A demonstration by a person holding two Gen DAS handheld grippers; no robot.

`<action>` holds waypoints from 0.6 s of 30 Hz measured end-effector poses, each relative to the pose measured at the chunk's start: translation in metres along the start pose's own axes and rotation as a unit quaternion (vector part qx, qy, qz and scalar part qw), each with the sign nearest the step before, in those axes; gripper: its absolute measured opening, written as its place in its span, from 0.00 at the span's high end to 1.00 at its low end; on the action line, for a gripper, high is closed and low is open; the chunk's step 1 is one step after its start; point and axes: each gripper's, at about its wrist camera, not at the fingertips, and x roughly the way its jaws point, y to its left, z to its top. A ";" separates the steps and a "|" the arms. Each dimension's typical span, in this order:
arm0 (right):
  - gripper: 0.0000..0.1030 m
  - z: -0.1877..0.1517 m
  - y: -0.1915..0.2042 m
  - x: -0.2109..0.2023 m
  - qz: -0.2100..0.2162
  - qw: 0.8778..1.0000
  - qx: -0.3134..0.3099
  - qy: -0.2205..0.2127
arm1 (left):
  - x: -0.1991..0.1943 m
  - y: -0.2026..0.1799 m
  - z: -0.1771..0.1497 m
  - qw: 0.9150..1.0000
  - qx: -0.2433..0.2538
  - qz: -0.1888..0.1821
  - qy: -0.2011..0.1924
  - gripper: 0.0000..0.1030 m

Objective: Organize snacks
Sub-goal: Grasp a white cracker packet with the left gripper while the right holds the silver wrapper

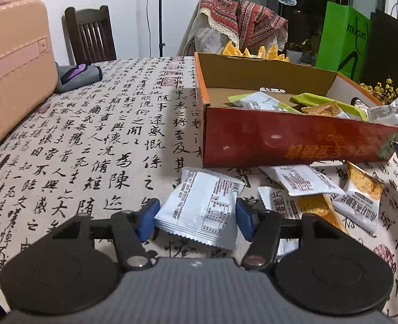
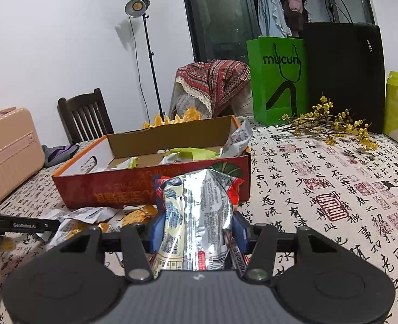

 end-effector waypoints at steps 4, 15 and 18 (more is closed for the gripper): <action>0.51 0.000 0.001 -0.003 0.002 1.000 0.000 -0.004 | -0.012 0.000 -0.005 1.000 0.000 0.007 -0.017 0.41; 0.51 0.012 0.010 -0.012 0.014 0.999 -0.014 -0.031 | -0.070 -0.004 0.004 0.994 -0.026 -0.018 -0.102 0.41; 0.51 0.020 0.013 -0.011 0.014 0.999 -0.018 -0.039 | -0.080 -0.012 0.013 0.992 -0.022 -0.031 -0.124 0.41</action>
